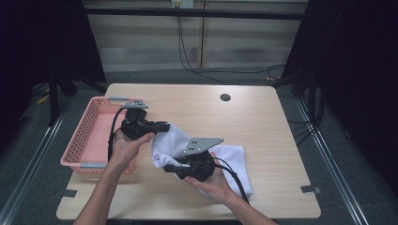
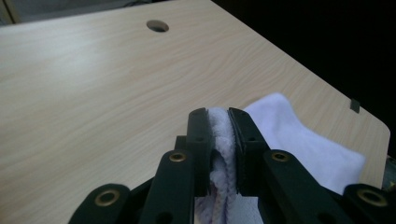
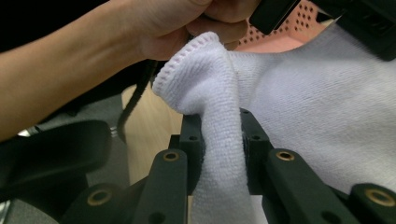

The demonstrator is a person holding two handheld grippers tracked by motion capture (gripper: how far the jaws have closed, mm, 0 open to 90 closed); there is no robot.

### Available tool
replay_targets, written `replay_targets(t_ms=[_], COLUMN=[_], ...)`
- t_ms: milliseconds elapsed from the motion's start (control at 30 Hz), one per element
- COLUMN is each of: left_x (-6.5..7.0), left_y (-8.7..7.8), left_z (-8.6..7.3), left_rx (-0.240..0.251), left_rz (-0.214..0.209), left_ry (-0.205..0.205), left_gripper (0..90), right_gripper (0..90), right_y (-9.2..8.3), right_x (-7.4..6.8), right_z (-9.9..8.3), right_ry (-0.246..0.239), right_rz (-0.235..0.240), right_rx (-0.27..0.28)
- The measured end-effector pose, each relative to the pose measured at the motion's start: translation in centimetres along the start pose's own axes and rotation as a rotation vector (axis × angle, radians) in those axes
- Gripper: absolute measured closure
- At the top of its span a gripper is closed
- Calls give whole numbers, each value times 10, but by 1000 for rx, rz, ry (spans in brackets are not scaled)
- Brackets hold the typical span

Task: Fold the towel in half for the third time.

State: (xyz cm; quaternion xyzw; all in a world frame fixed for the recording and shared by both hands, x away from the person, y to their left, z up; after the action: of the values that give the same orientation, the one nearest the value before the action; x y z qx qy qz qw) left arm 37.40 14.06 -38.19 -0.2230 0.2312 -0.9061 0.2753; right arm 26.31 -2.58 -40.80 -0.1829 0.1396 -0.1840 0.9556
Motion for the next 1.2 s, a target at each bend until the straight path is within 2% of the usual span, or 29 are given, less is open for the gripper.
replay_targets(t_ms=[67, 100, 167, 233, 467, 600, 700, 833, 867, 967, 1033, 1100, 1200], left_x=[0, -1, -1, 3, 26, 41, 50, 60, 61, 66, 69, 71, 75], left_y=[5, 11, 24, 36, 74, 96, 112, 135, 142, 163, 175, 185, 195], left_z=[-3, -6, -11, -12, 7, 12, 12, 3, -1, -10, -14, -17, -20], left_rx=[-29, -40, -43, -49, -67, -68, -80, -89, -98, -114, -132, -142, -151], left_rz=[29, 29, 3, -16, -60, -98, -111, -139, -138, -150, -142, -157, -157], left_ry=[14, 6, -19, -21, -14, -12, -9, -9, -5, -23, -16, -17, -21], left_gripper=[795, 795, 793, 791, 783, 783, 782, 775, 774, 771, 765, 758, 741], right_gripper=[760, 760, 760, 758, 736, 738, 728, 707, 705, 691, 651, 622, 538], right_y=[4, 5, 7, 4, -33, -55, -72, -90, -93, -100, -105, -111, -121], right_x=[0, 0, 3, 6, 17, 24, 27, 34, 35, 40, 41, 42, 44], right_z=[-1, -5, -14, -22, -32, -45, -56, -82, -89, -109, -118, -125, -137], right_ry=[14, 20, 41, 51, 79, 99, 123, 185, 183, 230, 232, 226, 235], right_rz=[5, -4, -10, -25, -73, -111, -138, -162, -174, -196, -213, -229, -259], right_rx=[16, 15, 4, 6, 36, 47, 62, 44, 30, 8, -22, -46, -81])
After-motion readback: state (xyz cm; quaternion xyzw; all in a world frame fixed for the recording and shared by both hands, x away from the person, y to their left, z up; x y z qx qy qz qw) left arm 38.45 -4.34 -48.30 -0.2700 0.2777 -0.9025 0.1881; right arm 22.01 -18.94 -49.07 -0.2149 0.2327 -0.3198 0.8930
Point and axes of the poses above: each handheld gripper's, and its own axes: y roughly forward along the jaws, z roughly out of its top, x roughly to its right, the point moved 3 cm from there along y, roughly forward along the jaws
